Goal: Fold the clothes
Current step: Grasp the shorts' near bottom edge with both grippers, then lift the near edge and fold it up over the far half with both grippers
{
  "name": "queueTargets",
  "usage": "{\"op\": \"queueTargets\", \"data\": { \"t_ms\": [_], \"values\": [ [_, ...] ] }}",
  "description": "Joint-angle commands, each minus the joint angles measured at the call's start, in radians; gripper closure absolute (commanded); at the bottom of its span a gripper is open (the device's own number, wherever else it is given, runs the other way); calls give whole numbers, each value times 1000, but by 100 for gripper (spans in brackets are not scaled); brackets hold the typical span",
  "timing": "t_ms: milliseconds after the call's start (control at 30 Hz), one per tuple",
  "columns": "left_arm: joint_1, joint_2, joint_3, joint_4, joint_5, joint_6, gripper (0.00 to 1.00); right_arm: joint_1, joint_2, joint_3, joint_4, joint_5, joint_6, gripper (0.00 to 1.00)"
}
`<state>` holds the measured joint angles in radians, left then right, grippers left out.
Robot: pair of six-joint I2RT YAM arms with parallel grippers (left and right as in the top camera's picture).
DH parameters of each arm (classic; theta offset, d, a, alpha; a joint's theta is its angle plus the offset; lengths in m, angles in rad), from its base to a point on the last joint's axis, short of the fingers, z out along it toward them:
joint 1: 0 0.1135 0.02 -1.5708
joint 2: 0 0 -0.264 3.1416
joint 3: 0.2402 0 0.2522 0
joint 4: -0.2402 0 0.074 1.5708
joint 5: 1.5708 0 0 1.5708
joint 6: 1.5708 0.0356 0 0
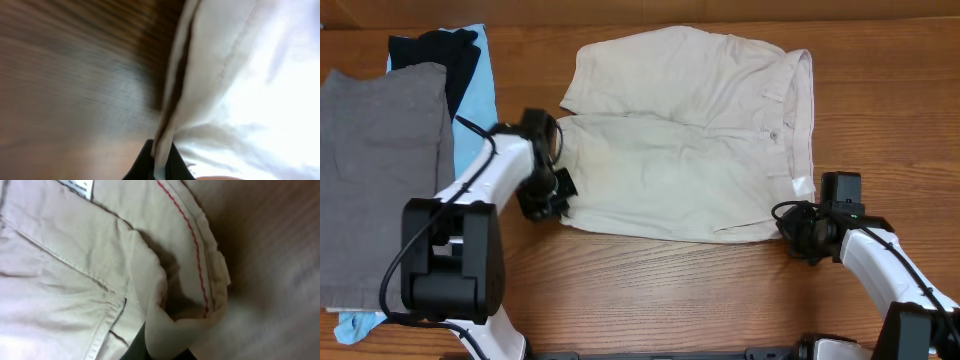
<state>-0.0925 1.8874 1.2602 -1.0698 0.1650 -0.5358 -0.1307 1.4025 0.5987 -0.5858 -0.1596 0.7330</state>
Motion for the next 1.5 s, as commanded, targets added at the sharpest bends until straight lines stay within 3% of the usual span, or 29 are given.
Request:
{"op": "queueTargets", "data": {
  "t_ms": [0, 333, 567, 900, 1467],
  "values": [
    [43, -8, 180, -97, -44, 101, 96, -11, -74, 60, -95, 0, 0, 96],
    [53, -93, 613, -483, -130, 215, 96, -11, -362, 458, -714, 1, -80, 96],
    [53, -205, 650, -530, -132, 230, 96, -11, -441, 578, -966, 2, -110, 96],
    [21, -152, 612, -318, -121, 222, 96, -11, -374, 567, -841, 88, -106, 96],
    [-122, 293, 612, 424, -139, 253, 96, -11, 84, 546, -401, 176, -81, 96]
  ]
}}
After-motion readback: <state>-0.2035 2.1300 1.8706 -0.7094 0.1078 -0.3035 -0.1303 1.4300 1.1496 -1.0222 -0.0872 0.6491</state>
